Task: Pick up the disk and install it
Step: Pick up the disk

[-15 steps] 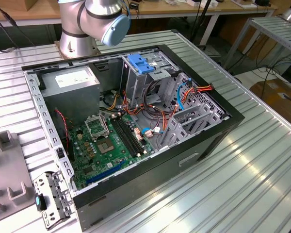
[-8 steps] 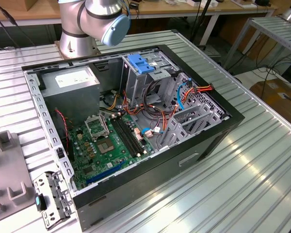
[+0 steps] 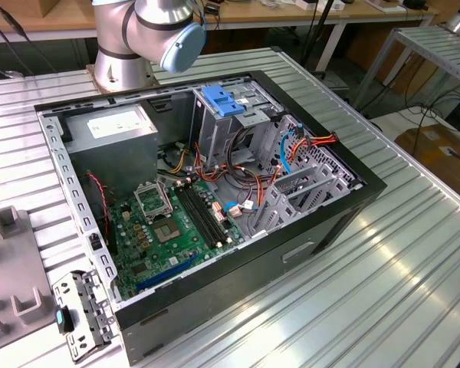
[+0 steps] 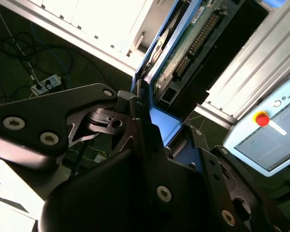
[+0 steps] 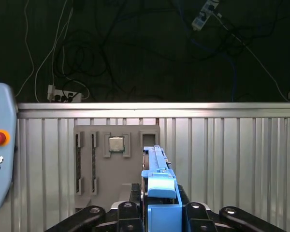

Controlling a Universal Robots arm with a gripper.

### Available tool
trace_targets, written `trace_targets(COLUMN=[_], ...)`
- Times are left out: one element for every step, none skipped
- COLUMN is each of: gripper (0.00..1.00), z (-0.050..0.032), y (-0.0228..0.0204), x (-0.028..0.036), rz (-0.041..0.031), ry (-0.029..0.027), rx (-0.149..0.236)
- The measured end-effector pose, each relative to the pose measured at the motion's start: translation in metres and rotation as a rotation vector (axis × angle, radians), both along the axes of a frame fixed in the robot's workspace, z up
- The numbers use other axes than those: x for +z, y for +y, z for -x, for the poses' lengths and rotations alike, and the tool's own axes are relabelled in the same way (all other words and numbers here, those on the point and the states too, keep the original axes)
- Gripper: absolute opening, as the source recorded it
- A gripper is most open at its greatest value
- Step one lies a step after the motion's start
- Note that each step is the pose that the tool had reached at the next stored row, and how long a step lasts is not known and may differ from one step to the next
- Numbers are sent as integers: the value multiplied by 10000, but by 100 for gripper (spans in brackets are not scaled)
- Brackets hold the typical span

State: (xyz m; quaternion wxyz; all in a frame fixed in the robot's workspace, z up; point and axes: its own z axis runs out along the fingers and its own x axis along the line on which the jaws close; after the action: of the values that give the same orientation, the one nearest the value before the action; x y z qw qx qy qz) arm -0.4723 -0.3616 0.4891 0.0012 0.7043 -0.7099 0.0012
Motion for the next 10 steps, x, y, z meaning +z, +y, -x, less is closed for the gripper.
trace_targets(gripper=[37, 37, 37, 37, 37, 37, 37, 37, 37, 37], z=[0, 0, 0, 0, 0, 0, 0, 0, 0, 0], y=[0, 0, 0, 0, 0, 0, 0, 0, 0, 0], x=[19, 34, 55, 68, 83, 106, 120, 141, 157, 171], rz=[0, 0, 0, -1, -1, -1, 0, -1, -1, 0], ry=[1, 2, 4, 5, 6, 10, 12, 14, 15, 18], rx=[0, 0, 0, 0, 0, 0, 0, 1, 0, 0])
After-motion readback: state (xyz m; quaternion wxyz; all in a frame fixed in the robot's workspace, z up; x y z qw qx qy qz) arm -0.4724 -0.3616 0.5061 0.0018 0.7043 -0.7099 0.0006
